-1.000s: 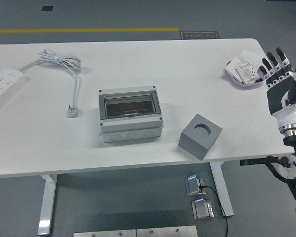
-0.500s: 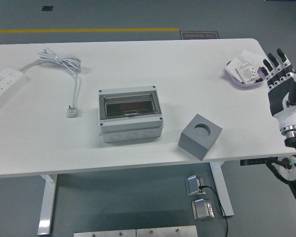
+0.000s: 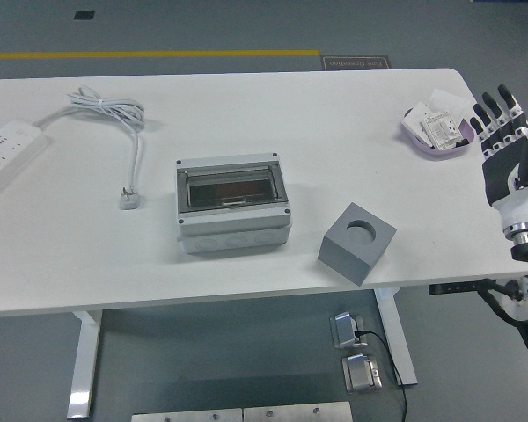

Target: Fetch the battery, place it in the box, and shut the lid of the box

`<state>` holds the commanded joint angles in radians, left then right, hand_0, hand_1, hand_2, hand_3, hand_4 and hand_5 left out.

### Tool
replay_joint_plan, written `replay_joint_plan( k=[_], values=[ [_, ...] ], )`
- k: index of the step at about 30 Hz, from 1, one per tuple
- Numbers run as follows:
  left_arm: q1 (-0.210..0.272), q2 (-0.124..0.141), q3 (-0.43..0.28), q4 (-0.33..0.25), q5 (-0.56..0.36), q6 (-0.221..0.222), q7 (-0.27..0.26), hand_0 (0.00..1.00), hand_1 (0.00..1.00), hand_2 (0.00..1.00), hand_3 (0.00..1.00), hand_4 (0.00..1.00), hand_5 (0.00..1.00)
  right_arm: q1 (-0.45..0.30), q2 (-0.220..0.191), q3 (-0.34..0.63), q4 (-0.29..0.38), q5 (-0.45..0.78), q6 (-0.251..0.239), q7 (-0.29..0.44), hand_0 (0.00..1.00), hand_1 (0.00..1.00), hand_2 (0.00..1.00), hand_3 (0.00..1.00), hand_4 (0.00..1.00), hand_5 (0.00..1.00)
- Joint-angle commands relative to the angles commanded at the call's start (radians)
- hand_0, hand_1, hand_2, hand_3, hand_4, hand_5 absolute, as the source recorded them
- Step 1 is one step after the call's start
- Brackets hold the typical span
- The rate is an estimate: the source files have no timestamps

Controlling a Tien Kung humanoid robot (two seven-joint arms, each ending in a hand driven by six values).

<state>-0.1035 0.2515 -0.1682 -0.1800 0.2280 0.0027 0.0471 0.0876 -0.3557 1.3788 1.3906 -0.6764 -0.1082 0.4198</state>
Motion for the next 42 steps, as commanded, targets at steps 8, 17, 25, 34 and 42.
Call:
replay_joint_plan(
  k=[8,17,25,34,42],
  values=[
    [-0.002,-0.001,0.012,0.000,-0.007,-0.001,0.001,0.737,0.767,0.762,0.757,0.588,0.397,0.000,-0.001,-0.002,0.000,-0.007,-0.003,-0.003,0.998,0.916,0.899,0.922,0.998,0.998],
    [0.000,-0.003,-0.033,0.000,0.043,-0.002,0.020,0.737,0.765,0.760,0.754,0.590,0.397,0.005,-0.002,-0.012,0.000,-0.013,-0.011,-0.009,0.998,0.916,0.898,0.919,0.998,0.998],
    [-0.005,0.009,-0.005,0.000,0.015,-0.004,0.008,0.737,0.764,0.759,0.752,0.591,0.397,0.011,-0.007,-0.025,-0.001,-0.011,-0.014,-0.007,0.998,0.915,0.897,0.912,0.998,0.998],
    [-0.009,0.012,0.073,0.000,-0.062,-0.004,-0.002,0.736,0.762,0.757,0.756,0.615,0.418,0.004,-0.003,-0.014,-0.006,-0.017,-0.020,-0.006,0.998,0.906,0.894,0.901,0.998,0.998],
    [0.002,0.007,-0.043,0.000,0.050,-0.001,0.031,0.736,0.759,0.756,0.758,0.618,0.421,0.001,0.003,-0.006,-0.007,-0.031,-0.024,-0.014,0.998,0.903,0.892,0.897,0.998,0.998]
  ],
)
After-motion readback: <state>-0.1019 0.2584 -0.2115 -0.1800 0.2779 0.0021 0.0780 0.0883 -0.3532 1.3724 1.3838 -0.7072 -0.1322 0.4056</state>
